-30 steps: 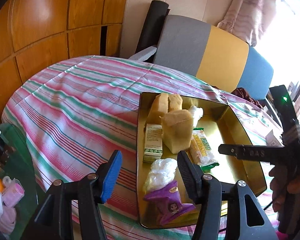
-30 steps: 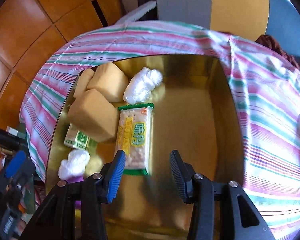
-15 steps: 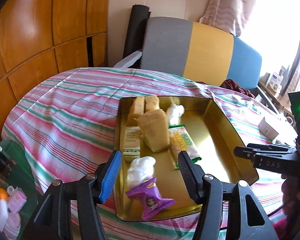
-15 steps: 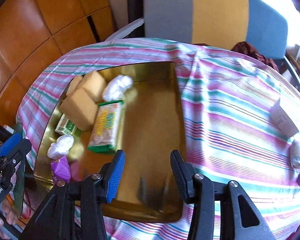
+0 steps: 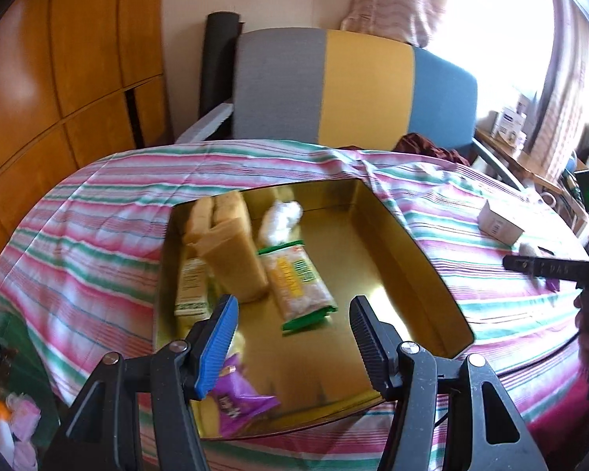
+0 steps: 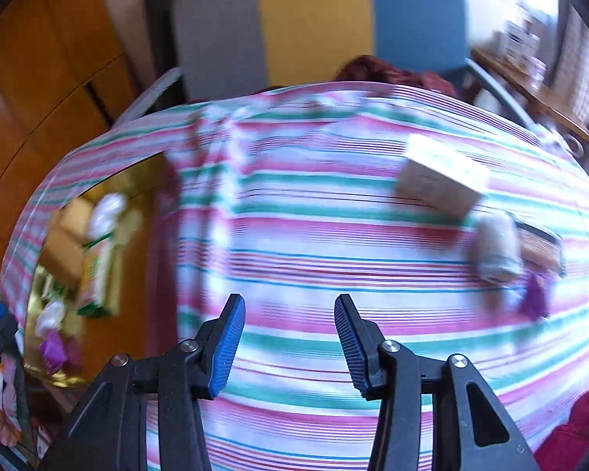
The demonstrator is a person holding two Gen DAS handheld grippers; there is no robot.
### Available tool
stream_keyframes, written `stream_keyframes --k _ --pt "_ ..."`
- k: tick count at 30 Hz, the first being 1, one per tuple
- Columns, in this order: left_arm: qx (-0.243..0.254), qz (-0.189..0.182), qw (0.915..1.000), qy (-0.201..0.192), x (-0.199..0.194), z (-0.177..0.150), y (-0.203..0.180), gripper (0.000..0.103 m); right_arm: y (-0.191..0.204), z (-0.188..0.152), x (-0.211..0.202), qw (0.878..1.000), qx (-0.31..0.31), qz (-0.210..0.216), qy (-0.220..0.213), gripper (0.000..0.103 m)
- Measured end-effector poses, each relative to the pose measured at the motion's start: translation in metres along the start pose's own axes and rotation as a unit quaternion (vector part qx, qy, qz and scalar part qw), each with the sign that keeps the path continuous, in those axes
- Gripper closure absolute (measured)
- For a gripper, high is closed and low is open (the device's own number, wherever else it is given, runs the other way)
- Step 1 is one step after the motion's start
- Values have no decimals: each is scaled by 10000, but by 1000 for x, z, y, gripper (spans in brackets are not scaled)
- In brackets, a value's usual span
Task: Organize objects
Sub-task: 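Move both tools back from the tray toward the remaining items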
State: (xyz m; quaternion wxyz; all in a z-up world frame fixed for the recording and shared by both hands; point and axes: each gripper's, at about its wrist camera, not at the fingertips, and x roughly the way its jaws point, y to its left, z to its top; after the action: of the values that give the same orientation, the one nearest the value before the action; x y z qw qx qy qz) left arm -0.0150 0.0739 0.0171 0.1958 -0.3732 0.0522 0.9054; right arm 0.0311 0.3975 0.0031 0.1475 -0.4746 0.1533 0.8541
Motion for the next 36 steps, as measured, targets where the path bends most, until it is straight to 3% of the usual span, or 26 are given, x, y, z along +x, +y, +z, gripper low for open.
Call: stream_keyframes --k 6,14,27,32,36 --pt "280 -298 9992 45 7 5 -29 43 -92 3 -19 9943 926 -515 -108 55" --pt "655 -608 9958 175 16 8 -67 43 -194 -7 -33 9721 2188 -835 -121 55" --pt "1060 -993 9886 406 31 18 -118 43 -243 -3 4 9615 2619 -812 163 53" --pt "1097 -1154 9862 461 36 24 -134 36 -253 -8 17 9583 2765 -689 220 43" --pt "1210 -1284 9830 507 43 30 -153 35 -251 -4 19 9627 2629 -615 163 38"
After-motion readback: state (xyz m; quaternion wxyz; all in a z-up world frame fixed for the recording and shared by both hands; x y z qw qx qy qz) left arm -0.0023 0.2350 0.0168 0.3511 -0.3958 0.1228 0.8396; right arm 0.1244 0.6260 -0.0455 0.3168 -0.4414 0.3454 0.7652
